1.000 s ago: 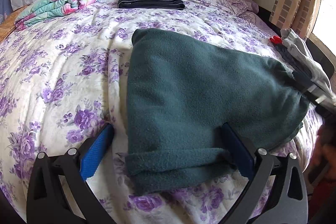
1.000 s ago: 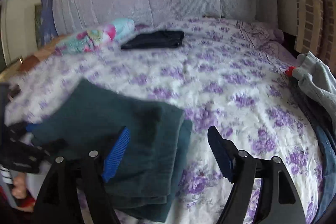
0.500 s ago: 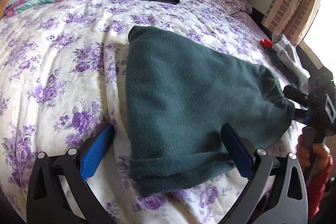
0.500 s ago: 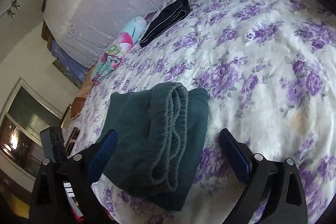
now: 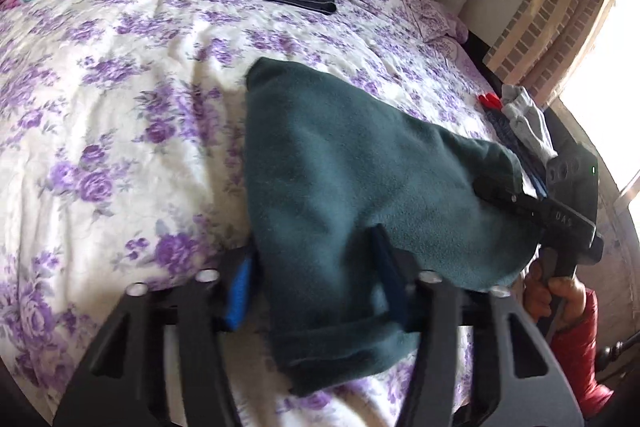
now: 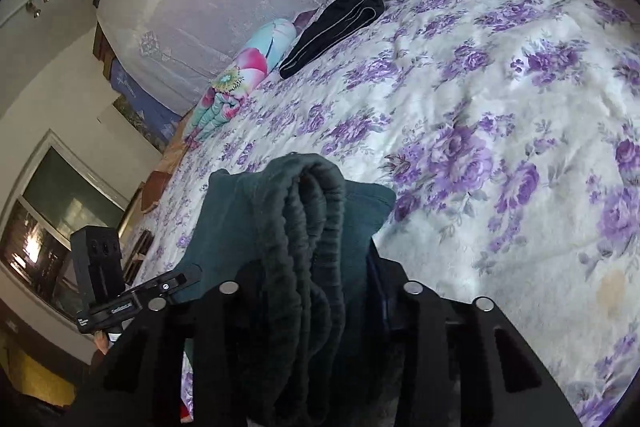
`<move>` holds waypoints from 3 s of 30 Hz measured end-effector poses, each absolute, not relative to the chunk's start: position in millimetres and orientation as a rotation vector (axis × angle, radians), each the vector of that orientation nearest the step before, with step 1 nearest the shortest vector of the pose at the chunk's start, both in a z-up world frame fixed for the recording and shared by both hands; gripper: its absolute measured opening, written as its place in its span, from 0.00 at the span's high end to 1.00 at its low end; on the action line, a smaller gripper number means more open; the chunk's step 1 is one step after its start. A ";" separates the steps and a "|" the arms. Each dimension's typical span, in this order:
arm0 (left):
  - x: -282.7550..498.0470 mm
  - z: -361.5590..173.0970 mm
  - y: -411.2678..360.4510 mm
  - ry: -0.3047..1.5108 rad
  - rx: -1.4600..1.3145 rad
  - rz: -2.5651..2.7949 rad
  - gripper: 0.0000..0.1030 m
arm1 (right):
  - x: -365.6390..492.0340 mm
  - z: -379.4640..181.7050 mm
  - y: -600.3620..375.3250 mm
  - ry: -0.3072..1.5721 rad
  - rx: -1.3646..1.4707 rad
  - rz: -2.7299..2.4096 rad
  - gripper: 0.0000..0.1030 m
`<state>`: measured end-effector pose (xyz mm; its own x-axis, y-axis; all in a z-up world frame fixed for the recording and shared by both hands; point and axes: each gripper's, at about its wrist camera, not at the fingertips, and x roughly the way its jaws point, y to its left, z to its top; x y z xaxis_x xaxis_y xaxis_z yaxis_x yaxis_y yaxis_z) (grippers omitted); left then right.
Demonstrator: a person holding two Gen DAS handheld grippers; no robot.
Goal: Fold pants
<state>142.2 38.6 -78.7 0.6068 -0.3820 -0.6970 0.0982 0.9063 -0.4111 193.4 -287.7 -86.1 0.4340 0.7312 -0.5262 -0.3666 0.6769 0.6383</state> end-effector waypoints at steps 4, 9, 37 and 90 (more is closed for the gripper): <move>132.5 -67.0 39.4 0.842 -0.324 -0.250 0.82 | 178.2 -77.5 -275.0 0.830 0.376 0.683 0.69; 128.6 -48.8 33.7 0.792 -0.275 -0.222 0.86 | 170.5 -55.2 -270.6 0.785 0.345 0.705 0.72; 494.0 88.5 104.2 0.647 -0.088 -0.030 0.86 | 583.4 70.5 -142.2 0.708 0.287 0.696 0.72; 339.2 -9.5 70.4 0.595 -0.067 0.211 0.05 | 379.1 -1.7 -172.7 0.389 0.152 0.249 0.03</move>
